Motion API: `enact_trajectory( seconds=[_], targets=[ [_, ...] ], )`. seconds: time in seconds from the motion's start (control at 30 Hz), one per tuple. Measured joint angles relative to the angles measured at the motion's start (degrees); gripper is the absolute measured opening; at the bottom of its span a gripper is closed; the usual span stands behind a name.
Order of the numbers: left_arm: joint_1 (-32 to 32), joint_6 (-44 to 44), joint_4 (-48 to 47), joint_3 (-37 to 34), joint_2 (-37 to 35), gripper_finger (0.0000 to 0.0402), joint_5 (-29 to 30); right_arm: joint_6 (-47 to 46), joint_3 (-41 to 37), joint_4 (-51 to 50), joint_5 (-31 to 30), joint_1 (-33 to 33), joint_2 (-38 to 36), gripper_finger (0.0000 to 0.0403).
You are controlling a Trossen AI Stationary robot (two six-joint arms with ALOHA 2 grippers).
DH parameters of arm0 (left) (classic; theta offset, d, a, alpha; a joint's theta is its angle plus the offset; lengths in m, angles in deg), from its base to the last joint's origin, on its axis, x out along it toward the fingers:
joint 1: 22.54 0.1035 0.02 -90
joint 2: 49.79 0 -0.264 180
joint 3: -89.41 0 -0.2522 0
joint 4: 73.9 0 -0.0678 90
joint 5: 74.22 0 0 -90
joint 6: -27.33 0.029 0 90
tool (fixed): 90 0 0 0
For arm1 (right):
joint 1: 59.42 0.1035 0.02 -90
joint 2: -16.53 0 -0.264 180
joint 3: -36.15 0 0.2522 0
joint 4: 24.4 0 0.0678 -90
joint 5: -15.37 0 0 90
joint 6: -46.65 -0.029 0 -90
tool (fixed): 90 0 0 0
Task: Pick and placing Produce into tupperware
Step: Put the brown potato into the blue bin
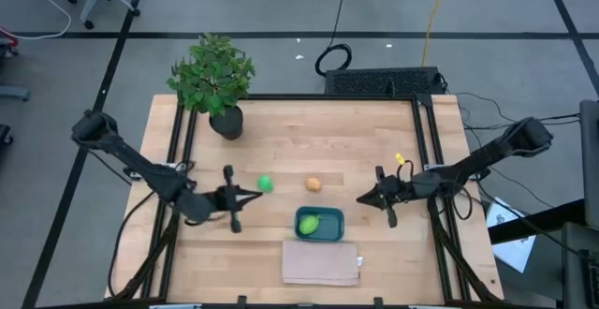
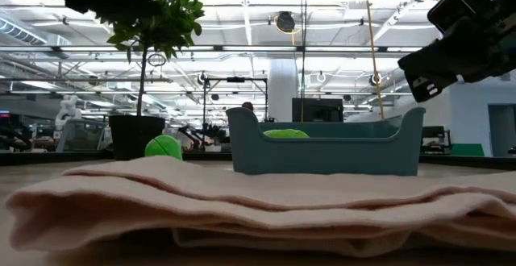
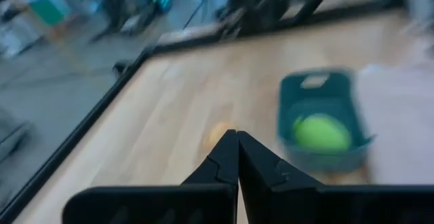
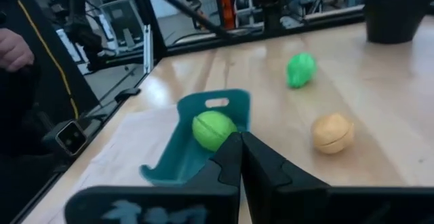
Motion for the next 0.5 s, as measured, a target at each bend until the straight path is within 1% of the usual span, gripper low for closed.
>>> enact_trajectory(
  seconds=[0.13, 0.2, 0.3, 0.43, 0.5],
  targets=[
    [-0.01, 8.36, 12.05, -8.45, -7.76, 0.0001, -6.08, 1.89, -0.92, -0.05, 0.17, -1.0, -2.63, 0.0],
    [-0.01, 11.02, 14.78, -12.42, -12.13, 0.0001, -7.57, 2.42, -1.22, 0.19, 0.22, -1.8, -3.76, 0.0],
    [-0.01, 13.57, 15.62, -16.22, -18.42, 0.0001, -10.38, 3.53, -1.95, 0.15, 0.2, -2.81, -5.73, 0.0],
    [0.63, 18.51, 14.03, -19.49, -26.23, 0.0001, -16.81, 4.68, -2.31, 0.43, 0.45, -4.99, -7.38, 0.0],
    [1.58, 20.92, 12.45, -20.0, -29.51, 0.0, -19.38, 5.11, -2.33, -0.35, 2.55, -6.48, -7.76, 0.0]
  ],
)
